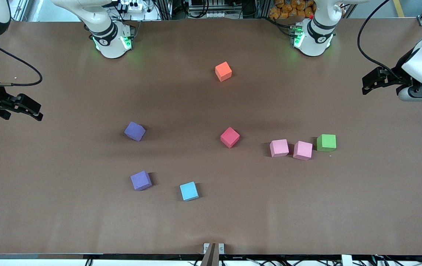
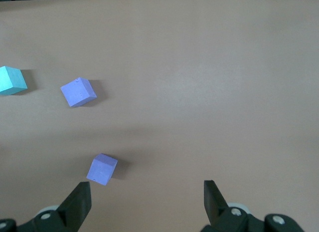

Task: Arrange blocks into number 1
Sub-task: 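Reach the purple cube with the right gripper while the left gripper nears orange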

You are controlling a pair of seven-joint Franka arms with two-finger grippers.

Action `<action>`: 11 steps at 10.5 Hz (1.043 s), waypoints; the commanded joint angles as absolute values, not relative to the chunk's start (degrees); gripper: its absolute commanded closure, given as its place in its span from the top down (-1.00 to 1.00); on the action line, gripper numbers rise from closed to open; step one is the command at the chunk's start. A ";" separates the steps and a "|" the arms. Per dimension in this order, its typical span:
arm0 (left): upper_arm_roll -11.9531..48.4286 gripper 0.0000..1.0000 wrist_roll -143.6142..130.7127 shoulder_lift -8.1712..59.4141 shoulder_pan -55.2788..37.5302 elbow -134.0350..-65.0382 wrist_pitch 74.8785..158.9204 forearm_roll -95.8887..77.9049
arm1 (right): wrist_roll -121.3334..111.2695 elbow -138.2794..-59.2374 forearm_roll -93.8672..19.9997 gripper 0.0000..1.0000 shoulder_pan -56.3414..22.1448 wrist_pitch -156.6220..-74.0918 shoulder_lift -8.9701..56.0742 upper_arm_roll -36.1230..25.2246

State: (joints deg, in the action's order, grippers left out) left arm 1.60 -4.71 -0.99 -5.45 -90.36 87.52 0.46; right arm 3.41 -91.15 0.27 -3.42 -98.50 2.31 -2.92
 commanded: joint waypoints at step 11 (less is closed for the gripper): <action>29.68 1.00 -50.65 4.37 -11.60 -111.17 111.07 -5.01 | 2.20 -91.05 -1.23 1.00 -5.79 -102.45 11.32 -2.46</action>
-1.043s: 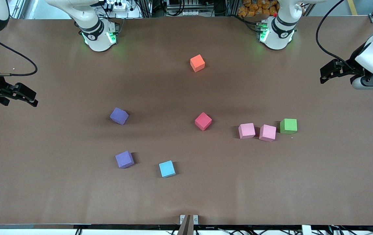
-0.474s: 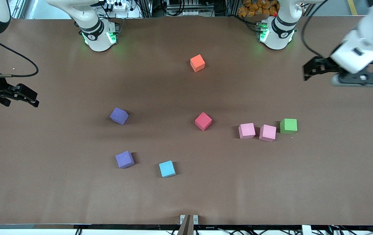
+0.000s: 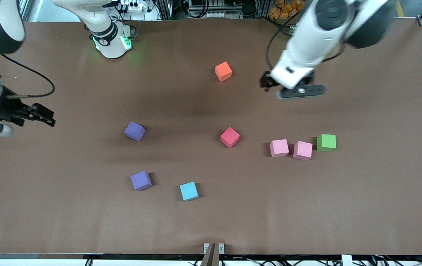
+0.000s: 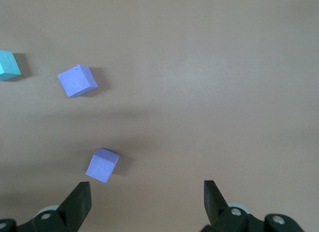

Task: Arrange blocks into number 1
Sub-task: 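Reach the purple cube with the right gripper while the left gripper nears orange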

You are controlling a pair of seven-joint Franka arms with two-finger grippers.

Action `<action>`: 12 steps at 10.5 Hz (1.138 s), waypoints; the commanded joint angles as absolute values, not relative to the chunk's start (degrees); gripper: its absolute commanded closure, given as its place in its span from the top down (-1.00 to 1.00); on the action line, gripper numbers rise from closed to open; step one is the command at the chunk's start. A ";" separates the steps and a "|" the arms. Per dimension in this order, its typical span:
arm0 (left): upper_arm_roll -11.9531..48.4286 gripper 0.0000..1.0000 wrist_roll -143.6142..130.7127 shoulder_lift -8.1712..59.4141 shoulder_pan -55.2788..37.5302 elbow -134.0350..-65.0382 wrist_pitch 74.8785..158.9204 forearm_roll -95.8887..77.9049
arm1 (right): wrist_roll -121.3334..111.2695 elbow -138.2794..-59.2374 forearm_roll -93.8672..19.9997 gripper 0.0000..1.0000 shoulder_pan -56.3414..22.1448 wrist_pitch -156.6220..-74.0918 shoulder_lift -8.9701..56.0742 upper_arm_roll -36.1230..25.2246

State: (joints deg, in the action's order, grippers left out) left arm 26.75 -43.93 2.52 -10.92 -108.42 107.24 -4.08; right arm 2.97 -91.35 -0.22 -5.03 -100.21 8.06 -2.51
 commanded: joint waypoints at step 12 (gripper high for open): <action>32.17 1.00 -89.19 22.59 -27.51 -123.74 135.17 1.32 | -2.99 -92.13 -9.67 1.00 -15.56 -131.83 33.38 -2.72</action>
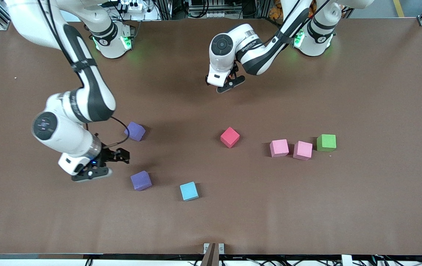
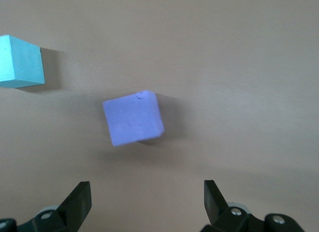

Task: Arrange blocks into number 1
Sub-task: 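Grasp the purple cube with the right gripper while the left gripper grasps orange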

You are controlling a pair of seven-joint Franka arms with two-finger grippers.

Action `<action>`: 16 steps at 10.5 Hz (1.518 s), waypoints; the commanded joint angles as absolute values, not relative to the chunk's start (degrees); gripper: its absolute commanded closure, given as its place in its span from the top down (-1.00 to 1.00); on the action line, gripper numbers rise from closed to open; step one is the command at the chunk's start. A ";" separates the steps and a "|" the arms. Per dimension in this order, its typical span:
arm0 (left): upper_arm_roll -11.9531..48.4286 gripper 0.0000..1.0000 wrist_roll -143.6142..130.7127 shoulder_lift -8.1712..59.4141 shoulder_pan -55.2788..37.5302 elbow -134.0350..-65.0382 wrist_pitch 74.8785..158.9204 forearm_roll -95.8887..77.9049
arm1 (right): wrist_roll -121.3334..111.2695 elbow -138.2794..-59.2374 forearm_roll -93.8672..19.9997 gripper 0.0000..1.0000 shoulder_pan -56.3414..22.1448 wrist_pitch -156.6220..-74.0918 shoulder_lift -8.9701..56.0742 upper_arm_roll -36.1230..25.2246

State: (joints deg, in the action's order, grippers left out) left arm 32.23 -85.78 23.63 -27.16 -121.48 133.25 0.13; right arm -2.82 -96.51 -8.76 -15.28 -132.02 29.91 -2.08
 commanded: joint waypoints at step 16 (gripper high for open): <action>37.70 -1.00 -95.10 23.47 -27.42 -129.46 145.37 15.86 | -2.99 -85.69 -9.93 0.58 -21.88 -142.82 47.20 -7.29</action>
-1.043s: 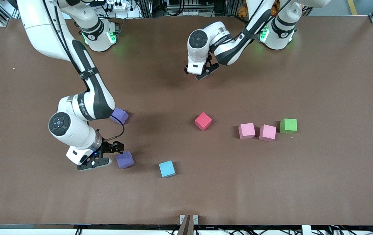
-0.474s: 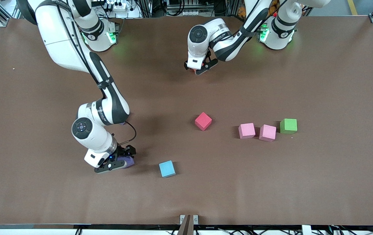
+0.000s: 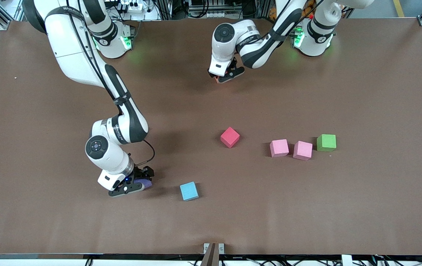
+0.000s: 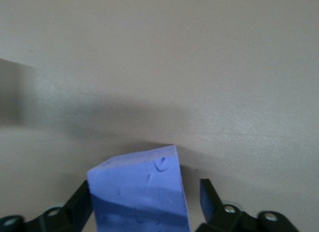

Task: Arrange blocks into number 1
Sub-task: 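Grasp the purple cube with the right gripper while the left gripper grasps orange, then place the orange cube with the left gripper while the right gripper carries purple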

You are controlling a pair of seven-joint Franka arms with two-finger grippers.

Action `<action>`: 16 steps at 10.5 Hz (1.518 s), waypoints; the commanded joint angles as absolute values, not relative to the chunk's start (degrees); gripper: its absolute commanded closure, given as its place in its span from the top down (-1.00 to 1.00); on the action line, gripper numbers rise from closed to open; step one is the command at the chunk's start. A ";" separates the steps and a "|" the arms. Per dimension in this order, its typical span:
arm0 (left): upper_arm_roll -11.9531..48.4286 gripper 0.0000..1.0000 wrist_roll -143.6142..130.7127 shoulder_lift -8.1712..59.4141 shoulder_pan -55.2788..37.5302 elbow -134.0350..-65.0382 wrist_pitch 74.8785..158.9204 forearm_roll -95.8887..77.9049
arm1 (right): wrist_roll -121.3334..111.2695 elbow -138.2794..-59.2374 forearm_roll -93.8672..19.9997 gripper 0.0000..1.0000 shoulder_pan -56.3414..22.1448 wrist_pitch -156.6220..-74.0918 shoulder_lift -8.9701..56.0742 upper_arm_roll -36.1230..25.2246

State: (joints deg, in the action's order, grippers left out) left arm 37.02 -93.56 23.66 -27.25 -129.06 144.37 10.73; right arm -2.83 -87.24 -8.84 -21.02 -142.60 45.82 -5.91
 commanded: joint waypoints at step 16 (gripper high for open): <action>35.61 -1.00 -90.09 26.63 -34.89 -126.04 146.25 24.79 | 16.95 -121.17 -9.76 0.03 -27.15 -140.28 12.68 -8.09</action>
State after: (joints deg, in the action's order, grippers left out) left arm 38.33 -91.30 24.41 -34.16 -127.64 145.46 22.91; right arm 14.06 -113.39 -9.38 -24.76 -139.89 19.42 -8.03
